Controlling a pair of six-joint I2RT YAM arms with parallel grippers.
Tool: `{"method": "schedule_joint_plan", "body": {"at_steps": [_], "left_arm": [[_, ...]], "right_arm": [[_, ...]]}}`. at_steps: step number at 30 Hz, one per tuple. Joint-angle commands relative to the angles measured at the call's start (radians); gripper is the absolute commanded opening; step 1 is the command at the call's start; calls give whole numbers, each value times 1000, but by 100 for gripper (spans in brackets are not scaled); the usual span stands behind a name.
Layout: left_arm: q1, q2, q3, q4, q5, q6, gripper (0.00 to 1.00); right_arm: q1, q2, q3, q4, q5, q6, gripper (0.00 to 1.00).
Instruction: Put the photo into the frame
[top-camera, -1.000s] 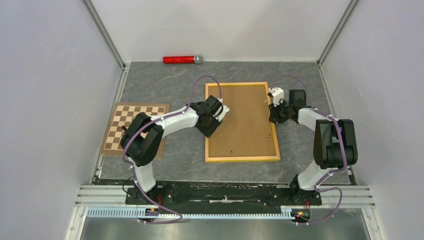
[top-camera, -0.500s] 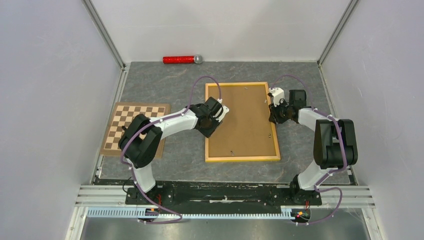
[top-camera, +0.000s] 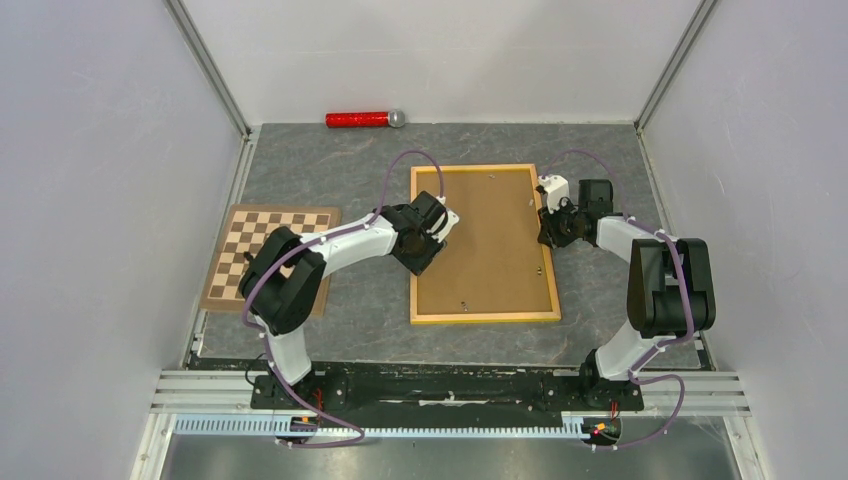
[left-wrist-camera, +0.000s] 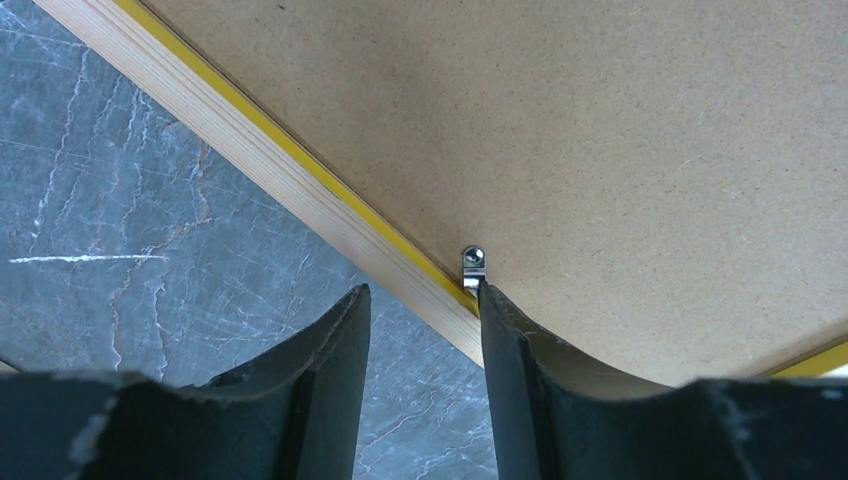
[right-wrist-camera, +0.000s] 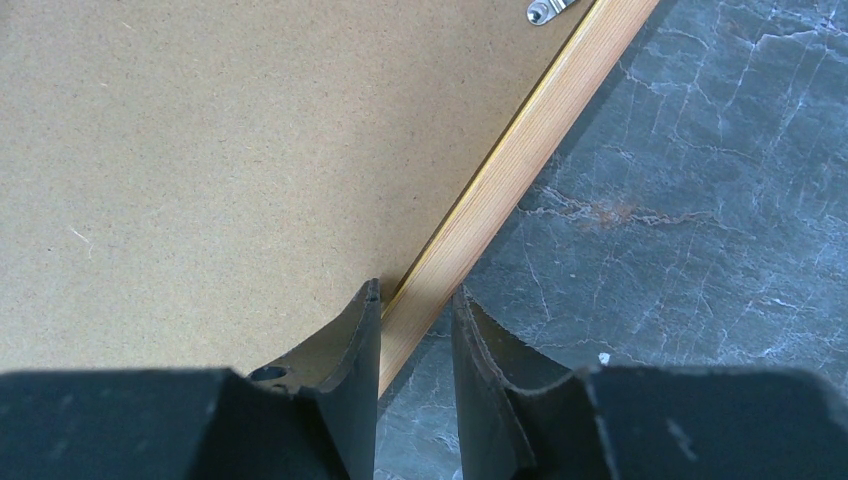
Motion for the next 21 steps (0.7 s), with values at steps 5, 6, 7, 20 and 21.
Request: {"method": "schedule_joint_plan", "body": {"at_steps": [5, 6, 7, 20, 21], "left_arm": [[0, 5, 64, -53, 45, 18, 53], [1, 9, 63, -53, 45, 18, 53], [1, 13, 62, -53, 46, 18, 53], [1, 64, 47, -3, 15, 26, 52], [1, 65, 45, 2, 13, 26, 50]], "right_arm": [[-4, -4, -27, -44, -10, -51, 0], [-4, -5, -25, -44, -9, -50, 0], [-6, -6, -25, -45, -9, -49, 0], [-6, -6, -26, -47, -9, -49, 0], [-6, -6, -27, -47, -9, -48, 0]]}}
